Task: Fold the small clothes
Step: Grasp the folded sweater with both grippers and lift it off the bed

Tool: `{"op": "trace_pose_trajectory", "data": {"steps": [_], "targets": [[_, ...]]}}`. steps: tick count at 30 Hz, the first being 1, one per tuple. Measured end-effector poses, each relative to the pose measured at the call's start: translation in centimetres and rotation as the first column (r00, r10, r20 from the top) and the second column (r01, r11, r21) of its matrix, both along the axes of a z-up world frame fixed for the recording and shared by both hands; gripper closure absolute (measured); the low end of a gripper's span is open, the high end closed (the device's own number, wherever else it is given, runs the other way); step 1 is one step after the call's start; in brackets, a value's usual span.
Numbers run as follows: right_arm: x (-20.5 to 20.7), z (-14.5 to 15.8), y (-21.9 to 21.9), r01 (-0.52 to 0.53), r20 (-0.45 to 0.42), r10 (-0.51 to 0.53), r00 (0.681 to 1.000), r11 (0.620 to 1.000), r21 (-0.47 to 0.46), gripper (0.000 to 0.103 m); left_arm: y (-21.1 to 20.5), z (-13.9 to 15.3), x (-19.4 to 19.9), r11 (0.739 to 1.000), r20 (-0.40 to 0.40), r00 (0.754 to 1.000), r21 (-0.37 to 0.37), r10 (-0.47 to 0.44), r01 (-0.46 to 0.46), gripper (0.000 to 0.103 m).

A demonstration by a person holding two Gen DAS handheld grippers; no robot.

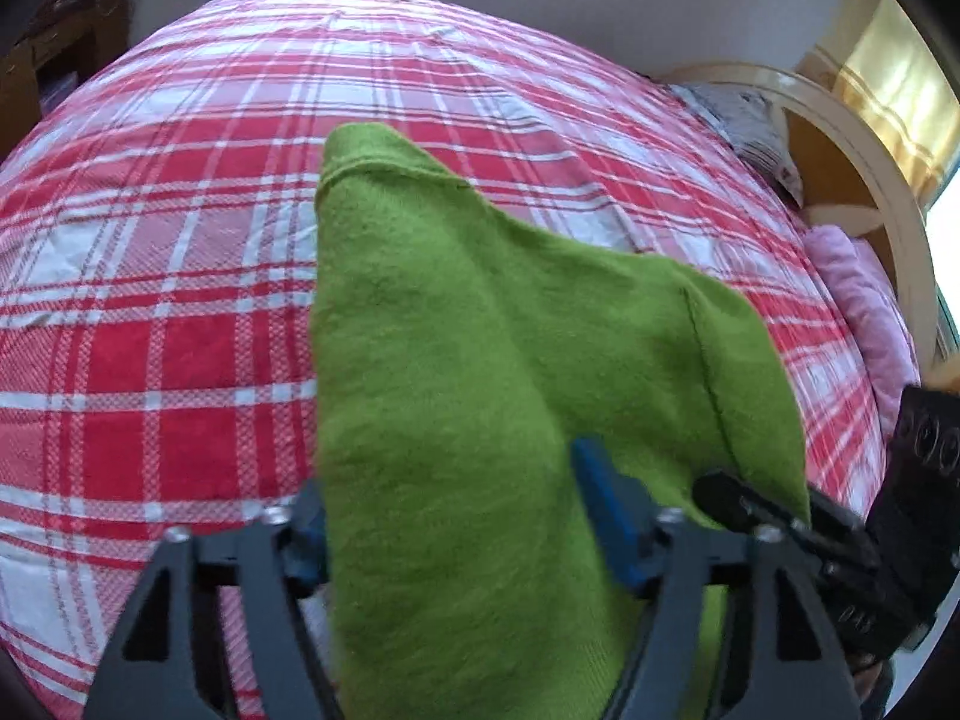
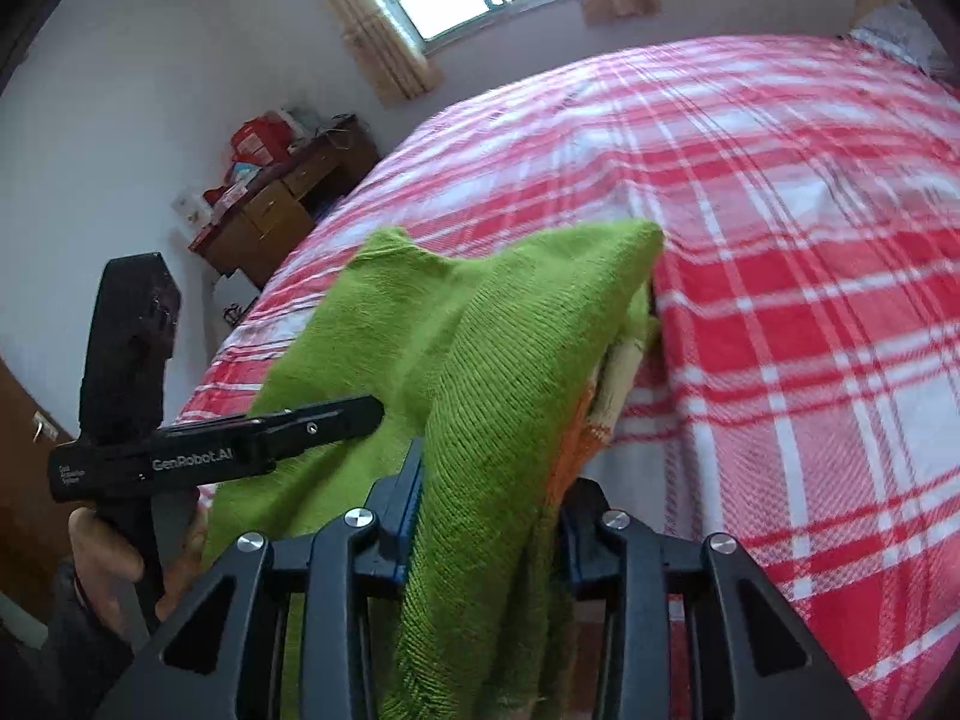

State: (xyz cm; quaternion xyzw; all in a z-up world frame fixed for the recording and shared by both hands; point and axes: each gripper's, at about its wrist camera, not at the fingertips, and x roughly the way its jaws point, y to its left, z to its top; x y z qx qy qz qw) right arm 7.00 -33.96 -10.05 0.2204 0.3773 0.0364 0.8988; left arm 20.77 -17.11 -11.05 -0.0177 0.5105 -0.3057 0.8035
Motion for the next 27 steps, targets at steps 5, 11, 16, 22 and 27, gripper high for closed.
{"op": "trace_pose_trajectory", "data": {"steps": [5,11,16,22,27], "targets": [[0.0,-1.1,-0.5,0.018,0.031,-0.02,0.999,0.999,0.041,0.06,-0.4,0.0,-0.1,1.0,0.022,1.0,0.016,0.005,-0.005,0.023],[-0.3,-0.7,0.1,0.042,0.038,-0.043,0.998,0.999,0.018,0.063,-0.1,0.6,-1.0,0.999,0.08,0.996,0.001,0.037,-0.037,0.061],[-1.9,1.7,2.5,0.074,0.093,-0.067,0.993,0.994,-0.077,0.067,0.1,2.2,-3.1,0.998,0.148,0.988,0.036,0.045,-0.051,0.069],[-5.5,4.7,5.3,0.104,0.164,-0.079,0.983,0.983,-0.151,0.068,0.8,4.8,-7.0,0.994,0.262,0.964,0.079,0.046,-0.069,0.069],[-8.5,6.0,6.7,0.128,0.194,-0.097,0.976,0.98,-0.154,0.068,1.7,5.7,-9.7,0.991,0.315,0.948,0.106,0.045,-0.083,0.069]]}}
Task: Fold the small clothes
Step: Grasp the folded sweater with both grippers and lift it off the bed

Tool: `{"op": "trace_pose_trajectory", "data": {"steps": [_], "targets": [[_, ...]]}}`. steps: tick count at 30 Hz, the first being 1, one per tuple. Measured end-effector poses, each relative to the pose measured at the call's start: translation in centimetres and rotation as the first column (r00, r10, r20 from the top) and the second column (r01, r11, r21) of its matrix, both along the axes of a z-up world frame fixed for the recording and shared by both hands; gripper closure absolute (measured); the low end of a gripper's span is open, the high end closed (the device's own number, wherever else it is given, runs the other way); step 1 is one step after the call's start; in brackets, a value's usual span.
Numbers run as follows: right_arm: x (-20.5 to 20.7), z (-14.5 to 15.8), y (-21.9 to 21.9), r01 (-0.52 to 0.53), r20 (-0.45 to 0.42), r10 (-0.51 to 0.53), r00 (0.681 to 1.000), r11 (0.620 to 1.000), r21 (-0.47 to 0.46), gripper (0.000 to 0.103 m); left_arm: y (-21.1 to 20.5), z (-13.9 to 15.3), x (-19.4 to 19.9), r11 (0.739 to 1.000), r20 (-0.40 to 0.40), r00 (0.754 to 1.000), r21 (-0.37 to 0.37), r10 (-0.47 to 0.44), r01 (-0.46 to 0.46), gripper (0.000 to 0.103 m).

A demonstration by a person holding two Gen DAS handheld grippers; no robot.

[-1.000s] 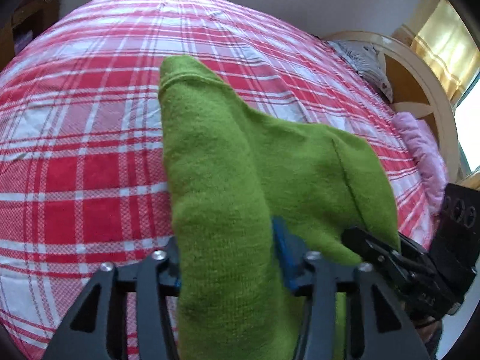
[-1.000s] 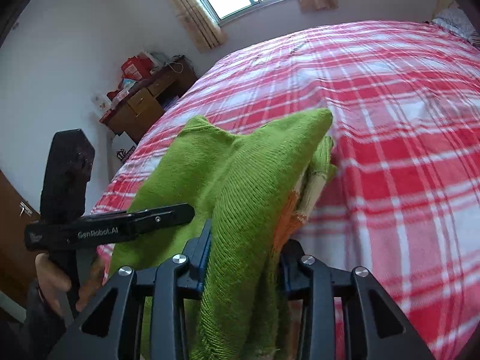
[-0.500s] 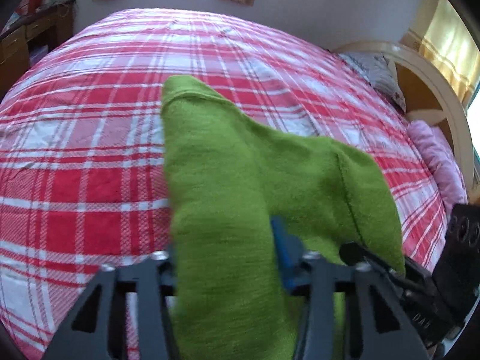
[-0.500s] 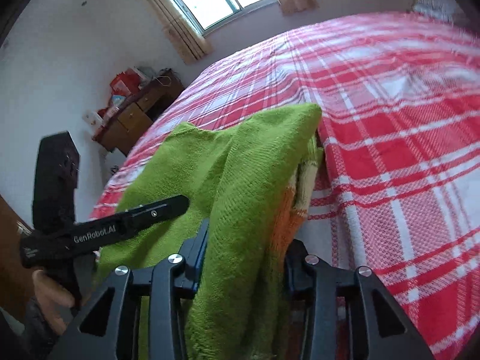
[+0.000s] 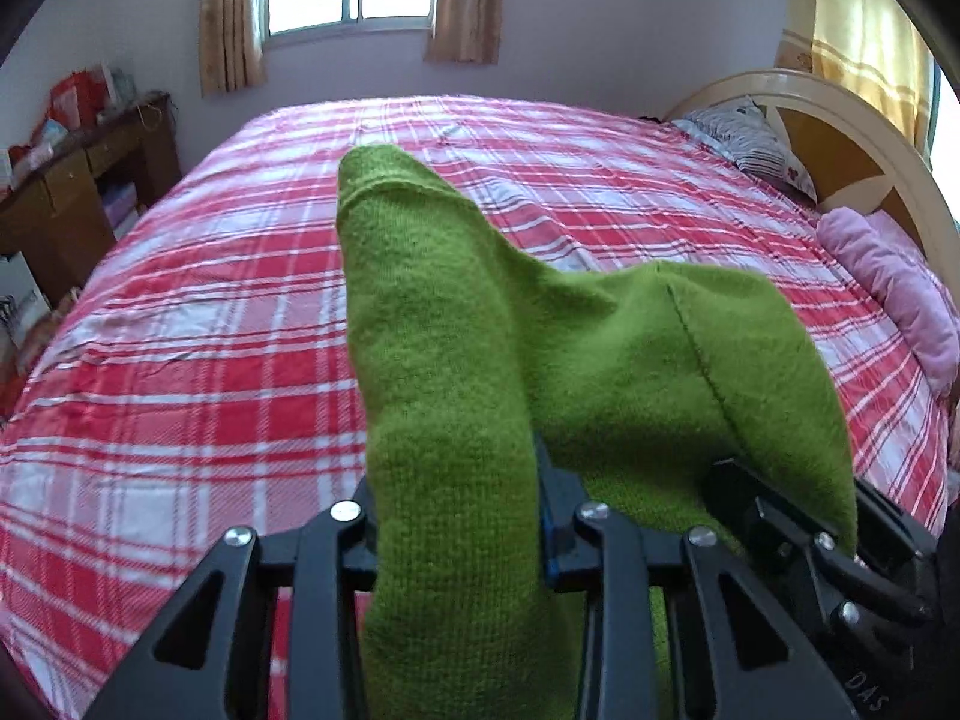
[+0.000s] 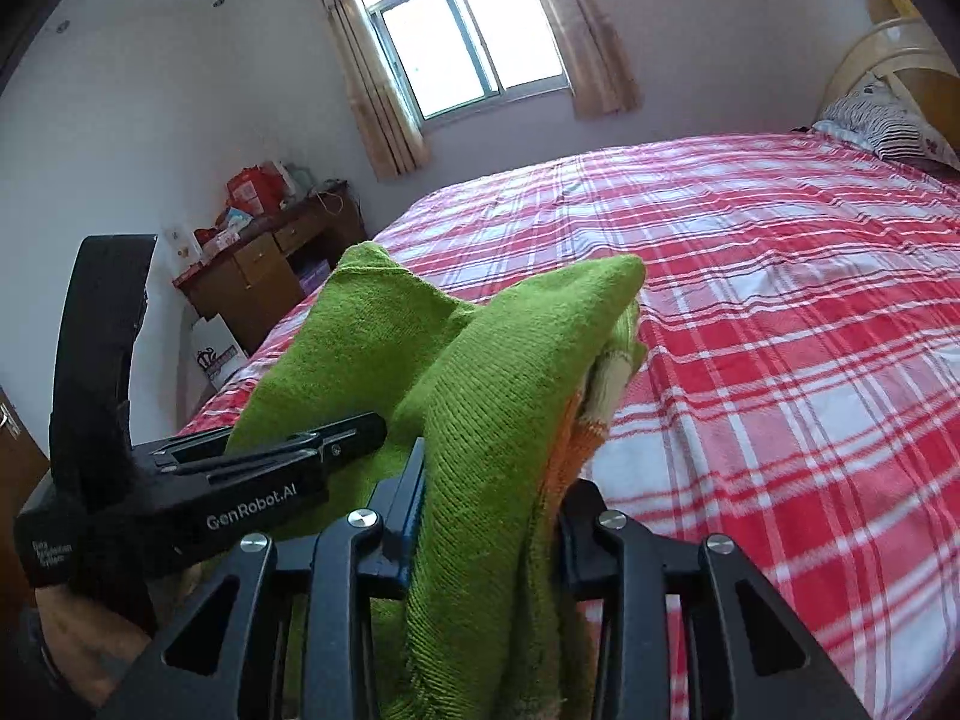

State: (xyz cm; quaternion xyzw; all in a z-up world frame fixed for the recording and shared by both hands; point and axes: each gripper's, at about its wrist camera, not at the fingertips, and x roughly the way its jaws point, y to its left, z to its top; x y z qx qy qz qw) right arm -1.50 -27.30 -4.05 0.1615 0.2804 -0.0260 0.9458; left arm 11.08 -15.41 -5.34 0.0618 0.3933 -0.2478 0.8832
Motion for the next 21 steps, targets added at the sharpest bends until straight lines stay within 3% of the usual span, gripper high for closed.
{"op": "trace_pose_trajectory", "data": {"steps": [10,21], "targets": [[-3.4,0.4,4.0,-0.028,0.0,0.028,1.0,1.0,-0.001,0.068,3.7,0.0,-3.4,0.999,-0.001,0.999,0.017,0.044,-0.044,0.069],[-4.4,0.6,8.2,-0.078,-0.01,0.077,0.997,0.997,-0.023,0.069,7.6,-0.1,-5.3,0.995,0.0,0.995,0.021,0.096,-0.096,0.069]]}}
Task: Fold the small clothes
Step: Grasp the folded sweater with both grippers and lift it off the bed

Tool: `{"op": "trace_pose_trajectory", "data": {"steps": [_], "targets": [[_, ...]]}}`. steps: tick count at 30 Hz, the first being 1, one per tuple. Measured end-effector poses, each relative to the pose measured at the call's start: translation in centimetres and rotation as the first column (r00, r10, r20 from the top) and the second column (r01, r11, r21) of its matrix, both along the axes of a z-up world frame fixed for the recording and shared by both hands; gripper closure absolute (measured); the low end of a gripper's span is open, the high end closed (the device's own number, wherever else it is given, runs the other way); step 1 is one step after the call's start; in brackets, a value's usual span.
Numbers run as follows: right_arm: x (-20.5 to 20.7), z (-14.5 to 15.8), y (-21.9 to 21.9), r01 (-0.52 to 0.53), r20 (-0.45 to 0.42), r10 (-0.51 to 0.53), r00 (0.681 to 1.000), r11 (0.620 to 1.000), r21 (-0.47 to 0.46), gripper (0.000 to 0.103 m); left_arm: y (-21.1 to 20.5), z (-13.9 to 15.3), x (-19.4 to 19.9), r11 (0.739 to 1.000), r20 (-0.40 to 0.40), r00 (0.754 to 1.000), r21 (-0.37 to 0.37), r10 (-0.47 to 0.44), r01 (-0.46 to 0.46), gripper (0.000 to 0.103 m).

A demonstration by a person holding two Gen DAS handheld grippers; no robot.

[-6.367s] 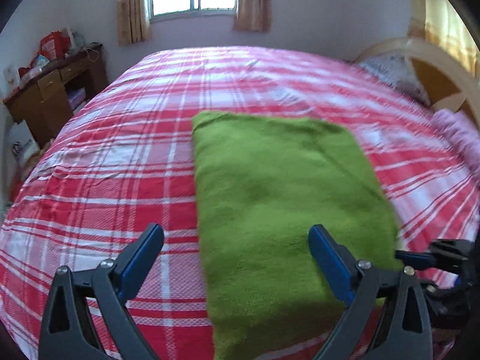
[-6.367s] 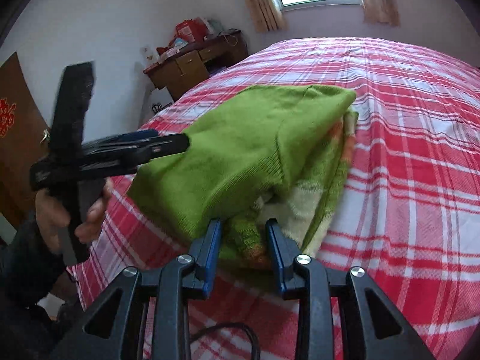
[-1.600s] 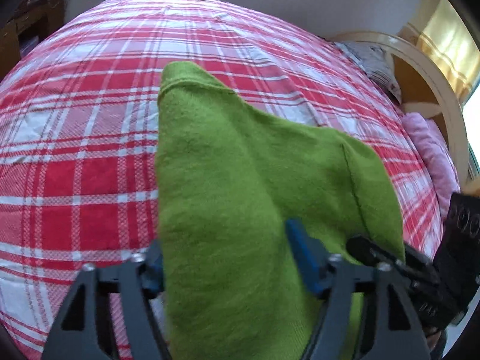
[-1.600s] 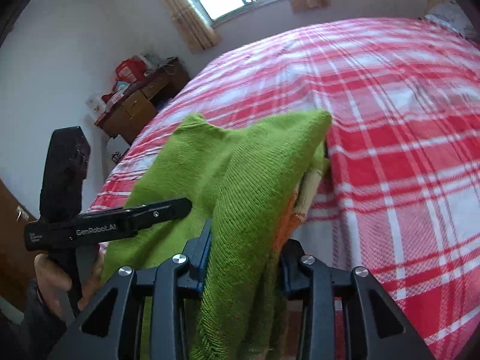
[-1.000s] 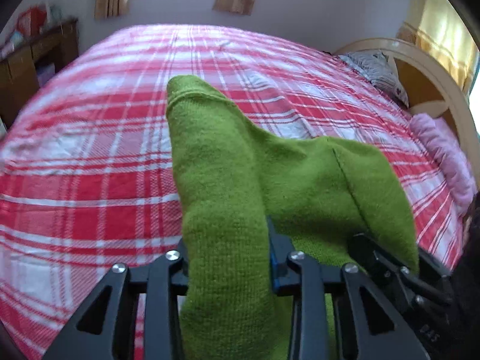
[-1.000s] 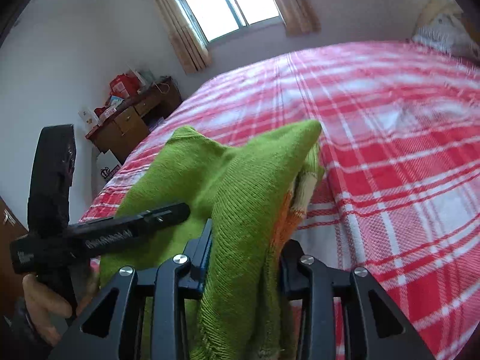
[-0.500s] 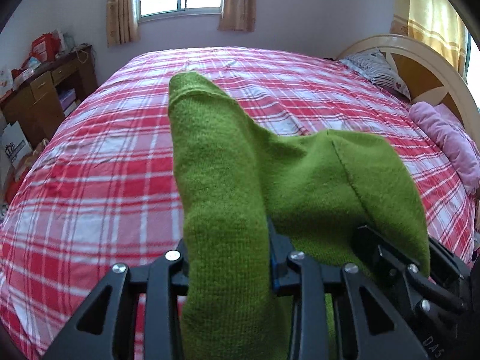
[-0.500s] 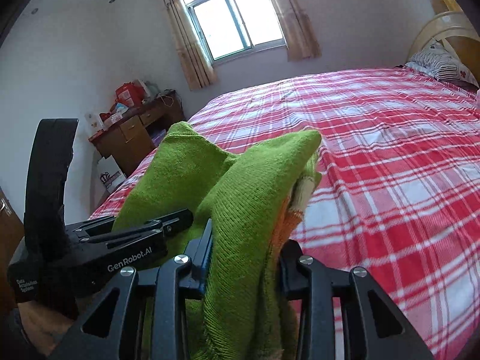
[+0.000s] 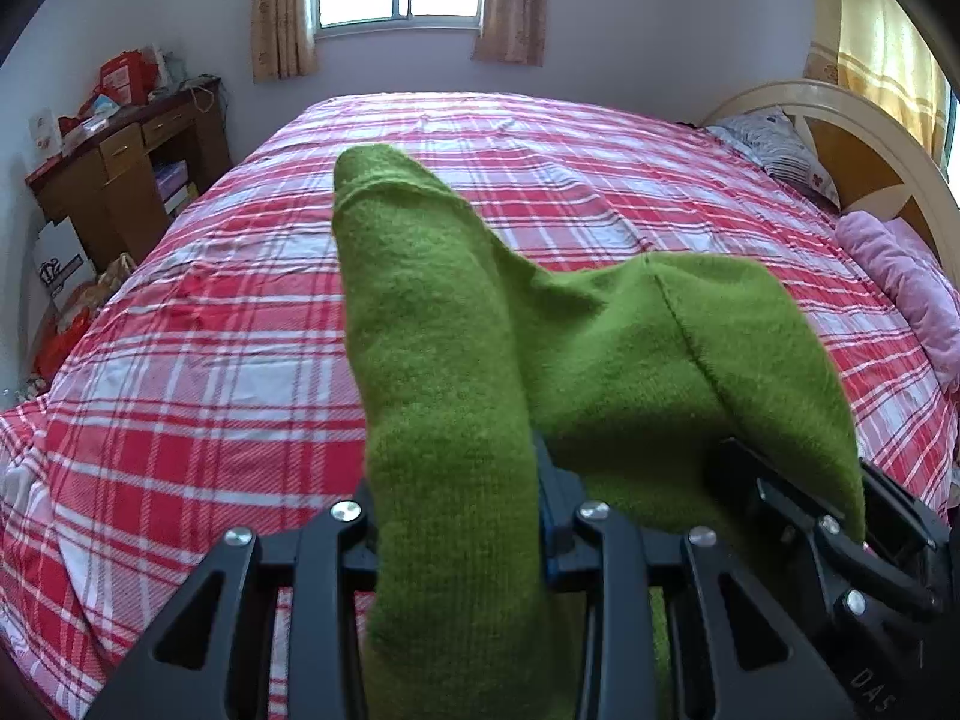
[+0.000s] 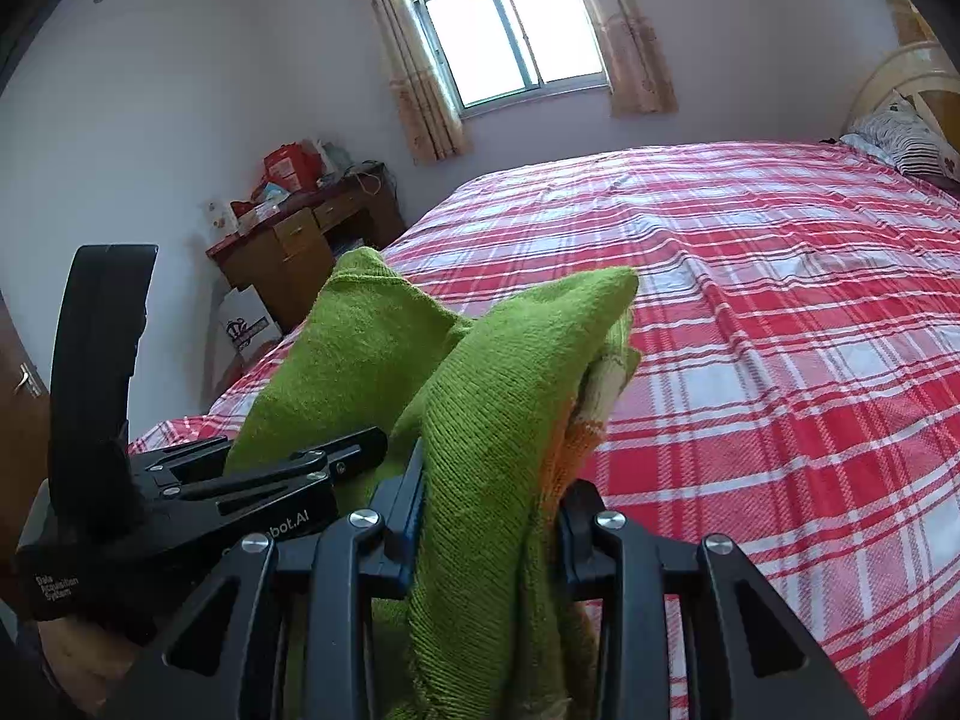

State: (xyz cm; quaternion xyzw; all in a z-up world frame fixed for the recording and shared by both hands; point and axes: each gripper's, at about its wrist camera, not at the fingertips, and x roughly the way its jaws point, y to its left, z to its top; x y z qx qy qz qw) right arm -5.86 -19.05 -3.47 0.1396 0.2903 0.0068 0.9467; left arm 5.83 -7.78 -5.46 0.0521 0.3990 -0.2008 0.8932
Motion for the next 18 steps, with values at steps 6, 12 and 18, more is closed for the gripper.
{"op": "trace_pose_trajectory", "data": {"steps": [6,12,18], "targets": [[-0.2,-0.4,1.4,-0.019,-0.008,0.019,1.0,1.0,-0.004,0.069,1.2,-0.5,-0.5,1.0,-0.008,1.0,0.008,0.011,-0.011,0.069],[-0.2,-0.7,2.5,-0.033,-0.018,0.033,0.999,0.999,-0.002,0.069,2.3,-0.8,-0.5,1.0,-0.018,1.0,0.002,0.023,-0.023,0.069],[0.8,-0.4,4.1,-0.069,-0.004,0.069,0.998,0.998,-0.004,0.069,3.8,-0.6,0.0,0.998,-0.014,0.998,-0.005,0.058,-0.058,0.069]]}}
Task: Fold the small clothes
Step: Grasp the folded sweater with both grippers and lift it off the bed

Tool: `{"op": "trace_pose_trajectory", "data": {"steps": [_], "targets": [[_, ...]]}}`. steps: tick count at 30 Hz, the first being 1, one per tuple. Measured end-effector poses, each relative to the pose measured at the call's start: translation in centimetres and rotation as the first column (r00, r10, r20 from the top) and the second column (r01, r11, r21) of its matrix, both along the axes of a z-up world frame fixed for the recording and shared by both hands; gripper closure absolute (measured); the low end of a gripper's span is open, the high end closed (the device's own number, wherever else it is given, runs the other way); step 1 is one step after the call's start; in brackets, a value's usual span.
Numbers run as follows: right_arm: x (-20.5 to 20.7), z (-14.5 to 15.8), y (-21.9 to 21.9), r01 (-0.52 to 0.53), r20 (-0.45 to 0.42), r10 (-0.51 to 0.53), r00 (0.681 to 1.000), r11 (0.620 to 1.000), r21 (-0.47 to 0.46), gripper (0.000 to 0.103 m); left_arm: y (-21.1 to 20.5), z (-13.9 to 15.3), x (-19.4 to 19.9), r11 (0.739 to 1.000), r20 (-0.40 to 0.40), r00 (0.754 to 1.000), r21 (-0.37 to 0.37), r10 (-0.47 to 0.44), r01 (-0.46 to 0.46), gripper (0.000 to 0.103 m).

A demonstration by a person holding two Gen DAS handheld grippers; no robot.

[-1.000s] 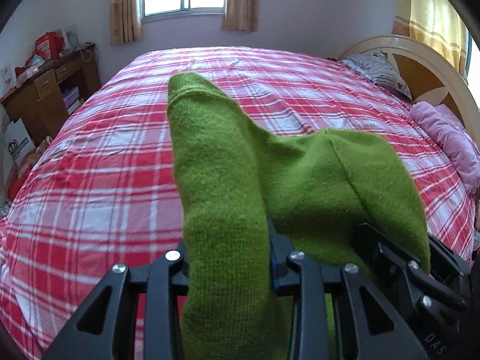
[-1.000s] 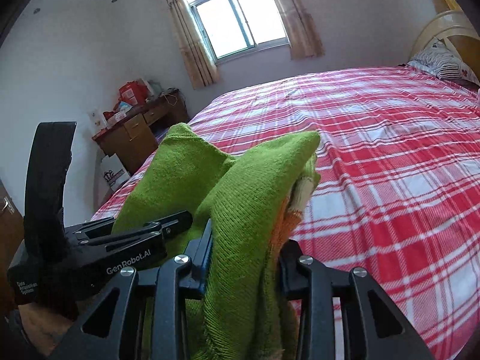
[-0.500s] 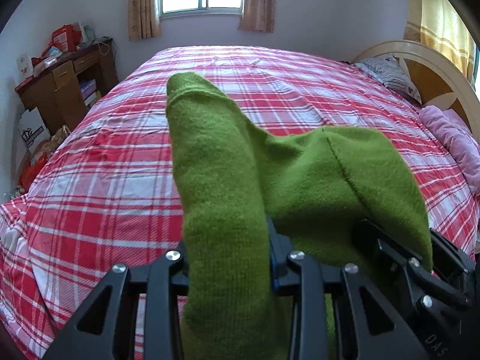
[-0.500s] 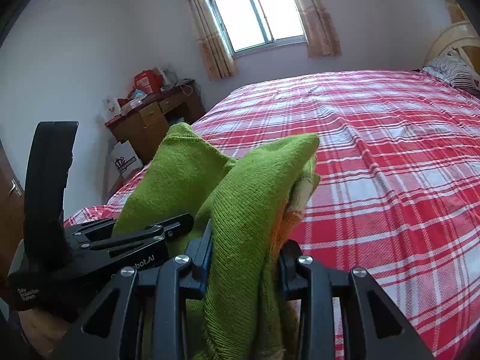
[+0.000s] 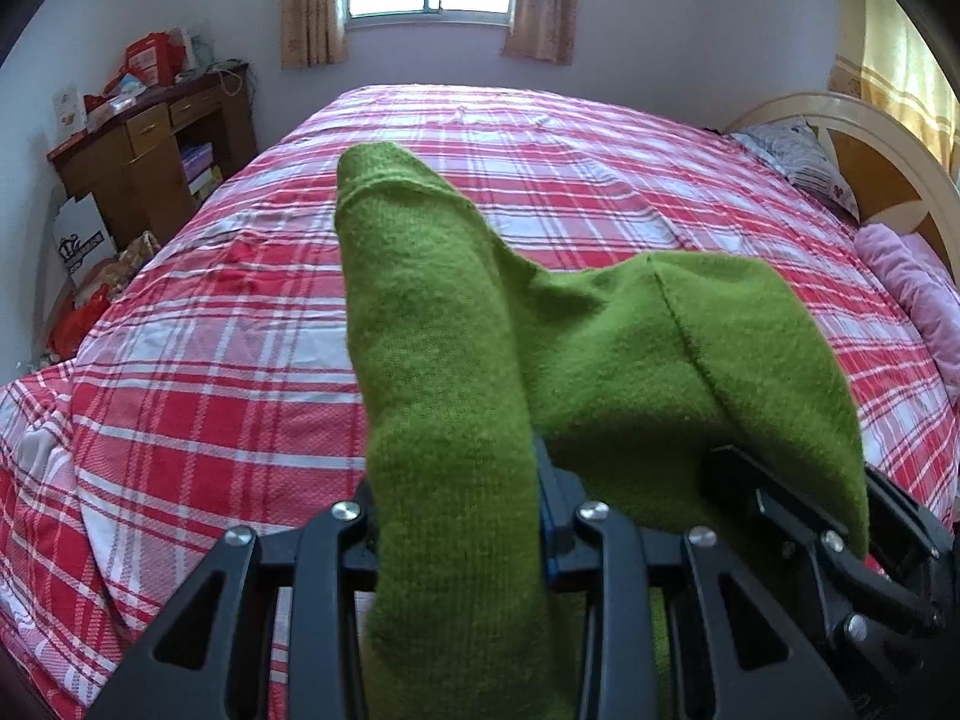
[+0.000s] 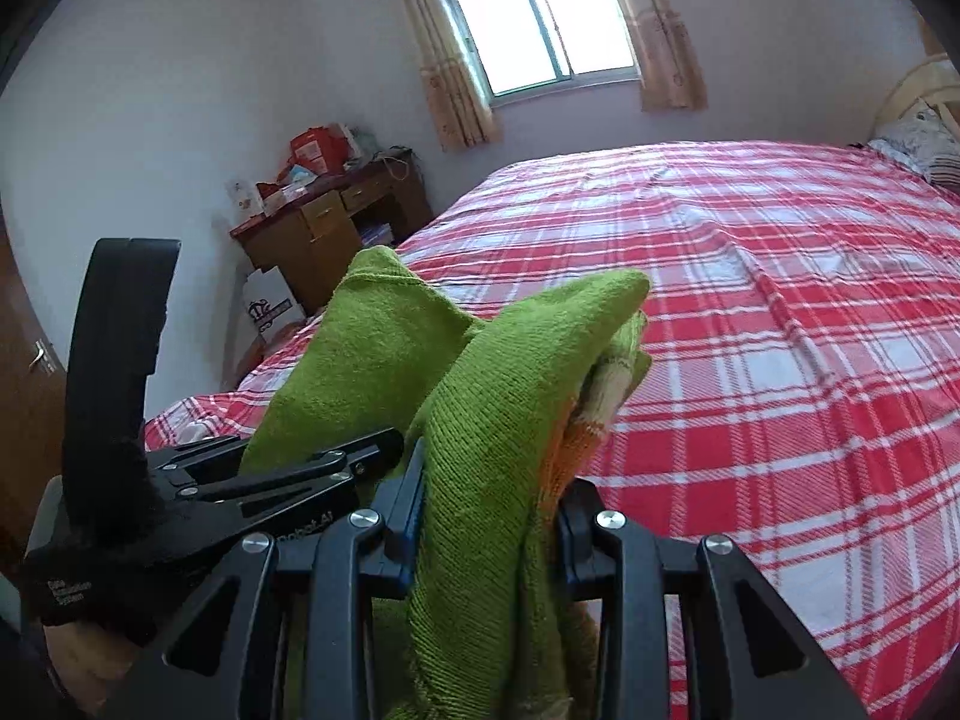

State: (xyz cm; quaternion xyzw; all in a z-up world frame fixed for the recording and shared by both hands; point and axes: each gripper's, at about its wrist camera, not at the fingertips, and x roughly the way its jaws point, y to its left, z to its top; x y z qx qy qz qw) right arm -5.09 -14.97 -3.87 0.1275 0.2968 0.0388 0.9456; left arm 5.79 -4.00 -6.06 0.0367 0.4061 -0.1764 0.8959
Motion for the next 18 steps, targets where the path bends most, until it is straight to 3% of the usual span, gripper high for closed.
{"op": "trace_pose_trajectory", "data": {"steps": [18], "targets": [[4.4,-0.1,4.0,-0.096,0.0,0.096,0.995,0.995,0.025,0.069,5.6,-0.2,2.6,0.994,-0.012,0.994,-0.034,0.106,-0.106,0.069]]}}
